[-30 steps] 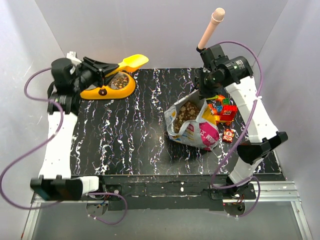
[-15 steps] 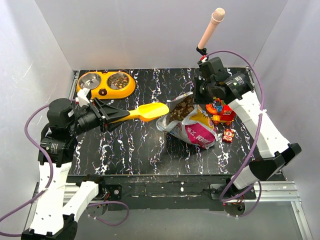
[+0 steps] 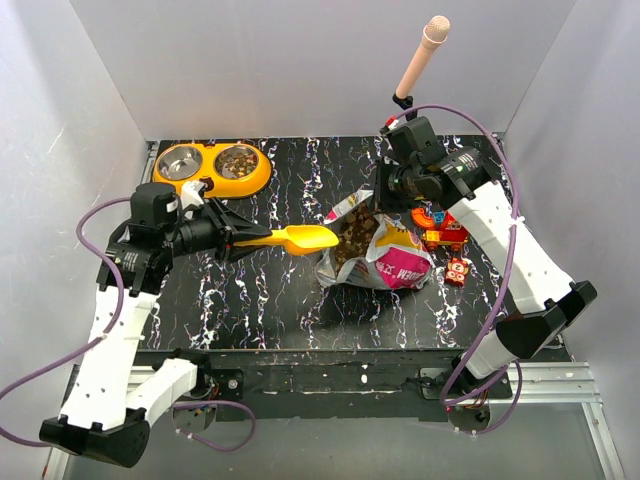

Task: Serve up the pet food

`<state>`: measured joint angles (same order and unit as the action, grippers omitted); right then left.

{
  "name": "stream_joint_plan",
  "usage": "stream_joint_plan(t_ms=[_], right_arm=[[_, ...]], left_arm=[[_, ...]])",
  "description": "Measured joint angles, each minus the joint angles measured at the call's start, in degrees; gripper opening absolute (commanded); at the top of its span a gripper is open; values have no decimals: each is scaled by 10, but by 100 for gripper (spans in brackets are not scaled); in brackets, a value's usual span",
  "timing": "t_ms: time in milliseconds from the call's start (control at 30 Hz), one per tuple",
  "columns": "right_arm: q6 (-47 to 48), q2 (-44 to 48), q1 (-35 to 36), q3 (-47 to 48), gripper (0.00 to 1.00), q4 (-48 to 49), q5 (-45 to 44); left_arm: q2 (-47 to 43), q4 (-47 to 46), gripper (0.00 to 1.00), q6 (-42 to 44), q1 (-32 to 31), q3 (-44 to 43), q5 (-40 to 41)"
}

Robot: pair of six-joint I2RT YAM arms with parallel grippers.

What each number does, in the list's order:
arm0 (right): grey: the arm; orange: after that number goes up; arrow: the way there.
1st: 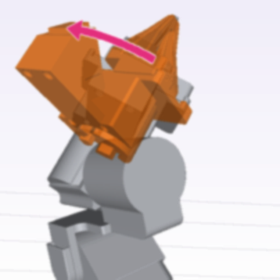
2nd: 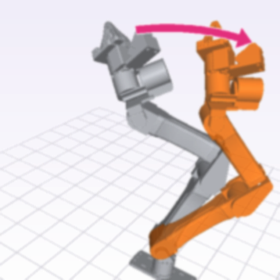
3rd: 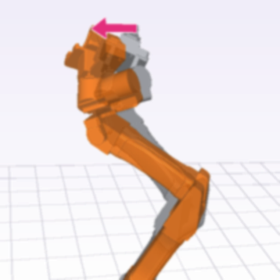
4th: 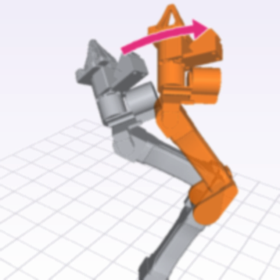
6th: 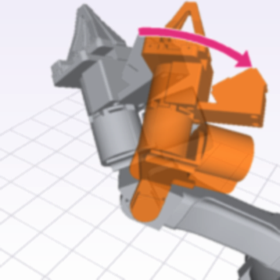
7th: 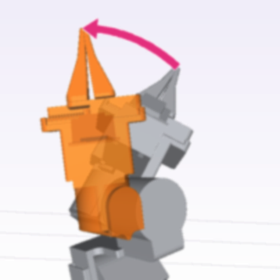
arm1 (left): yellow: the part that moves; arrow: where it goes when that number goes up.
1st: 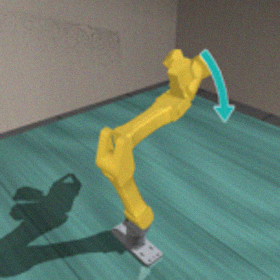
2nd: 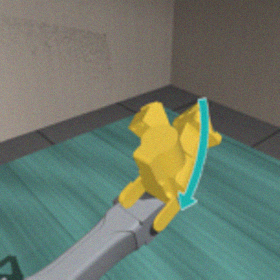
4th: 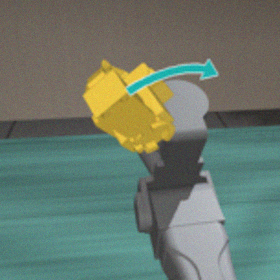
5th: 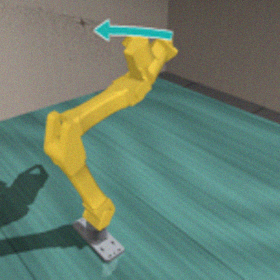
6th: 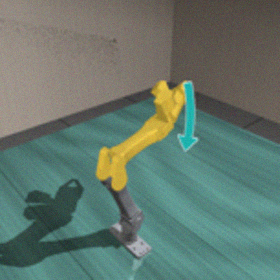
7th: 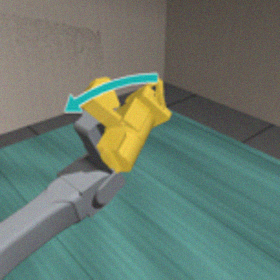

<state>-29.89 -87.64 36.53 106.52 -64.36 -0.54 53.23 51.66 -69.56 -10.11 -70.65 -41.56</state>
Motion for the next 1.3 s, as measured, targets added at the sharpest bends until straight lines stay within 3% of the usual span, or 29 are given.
stream_joint_plan(t_ms=[233, 467, 600, 733, 967, 1067, 1300], right_arm=[[-8, -1, 8, 1, 1, 0, -8], [-34, -1, 16, 1, 1, -2, -15], [-45, 0, 19, 1, 1, -4, -17], [-49, 4, 29, -3, 1, -4, -21], [-61, 20, 40, -21, 1, 3, -17], [-56, 20, 42, -17, 1, -5, -24], [-46, 39, 41, -51, 1, 20, 6]], left_arm=[[11, -12, 0, -34, -137, 7, 97], [112, -43, 0, -88, -388, -17, 373], [203, -11, 0, -127, -465, -77, 506], [248, 57, 0, -196, -494, -132, 585], [304, 80, 0, -276, -501, -151, 627], [328, 28, 0, -273, -499, -128, 653], [235, -264, 0, -237, -479, 115, 644]])
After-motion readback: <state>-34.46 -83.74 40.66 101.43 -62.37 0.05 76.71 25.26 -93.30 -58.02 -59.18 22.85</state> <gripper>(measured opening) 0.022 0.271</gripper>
